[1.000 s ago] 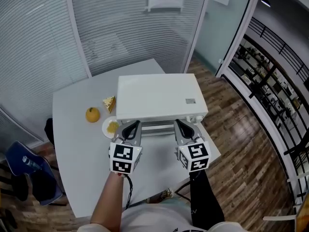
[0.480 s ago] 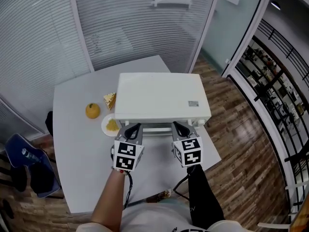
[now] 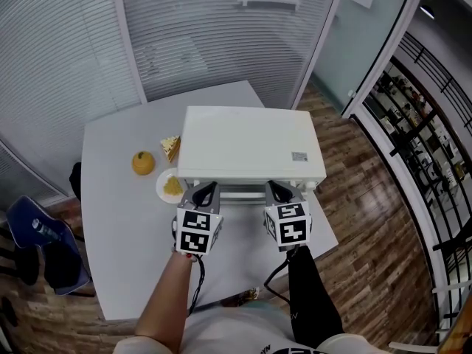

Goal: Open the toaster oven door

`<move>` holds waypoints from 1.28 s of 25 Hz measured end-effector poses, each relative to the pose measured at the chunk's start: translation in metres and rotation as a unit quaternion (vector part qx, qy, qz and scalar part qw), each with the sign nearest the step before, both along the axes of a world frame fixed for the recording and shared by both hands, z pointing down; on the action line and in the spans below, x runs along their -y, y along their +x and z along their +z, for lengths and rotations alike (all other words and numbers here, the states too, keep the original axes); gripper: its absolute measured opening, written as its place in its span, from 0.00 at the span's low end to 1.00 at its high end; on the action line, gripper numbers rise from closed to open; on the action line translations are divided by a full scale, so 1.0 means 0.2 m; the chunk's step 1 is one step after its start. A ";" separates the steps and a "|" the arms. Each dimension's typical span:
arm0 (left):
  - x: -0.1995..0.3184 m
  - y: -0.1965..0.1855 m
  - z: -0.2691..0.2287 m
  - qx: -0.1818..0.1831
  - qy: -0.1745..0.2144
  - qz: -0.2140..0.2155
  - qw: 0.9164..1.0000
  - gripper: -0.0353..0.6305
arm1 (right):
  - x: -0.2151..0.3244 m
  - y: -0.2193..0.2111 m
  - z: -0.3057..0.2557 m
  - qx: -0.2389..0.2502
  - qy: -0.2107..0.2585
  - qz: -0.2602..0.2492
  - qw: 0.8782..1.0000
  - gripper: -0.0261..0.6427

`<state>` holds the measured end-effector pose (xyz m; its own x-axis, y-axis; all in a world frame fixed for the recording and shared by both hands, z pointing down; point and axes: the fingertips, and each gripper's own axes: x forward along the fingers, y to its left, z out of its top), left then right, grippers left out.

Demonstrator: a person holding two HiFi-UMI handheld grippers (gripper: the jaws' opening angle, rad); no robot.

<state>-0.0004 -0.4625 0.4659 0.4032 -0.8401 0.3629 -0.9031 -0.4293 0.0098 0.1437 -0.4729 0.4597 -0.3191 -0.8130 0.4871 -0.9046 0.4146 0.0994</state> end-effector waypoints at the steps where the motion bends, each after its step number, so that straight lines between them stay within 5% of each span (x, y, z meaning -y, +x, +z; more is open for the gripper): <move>1: 0.00 0.00 0.00 0.000 0.001 0.000 1.000 0.14 | 0.00 0.00 0.00 0.005 0.000 0.002 1.000 0.04; 23: -0.24 0.00 0.07 -0.012 -0.015 0.006 1.000 0.14 | -0.24 0.01 0.08 0.021 -0.018 0.008 1.000 0.04; 32: -0.45 0.02 0.18 0.022 -0.011 0.031 0.999 0.14 | -0.45 0.02 0.20 0.058 -0.041 0.038 0.997 0.04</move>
<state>0.0032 -0.3728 0.5026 0.4374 -0.8052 0.4003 -0.8745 -0.4847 -0.0194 0.1485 -0.3827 0.4992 -0.3163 -0.7960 0.5160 -0.9369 0.3474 -0.0384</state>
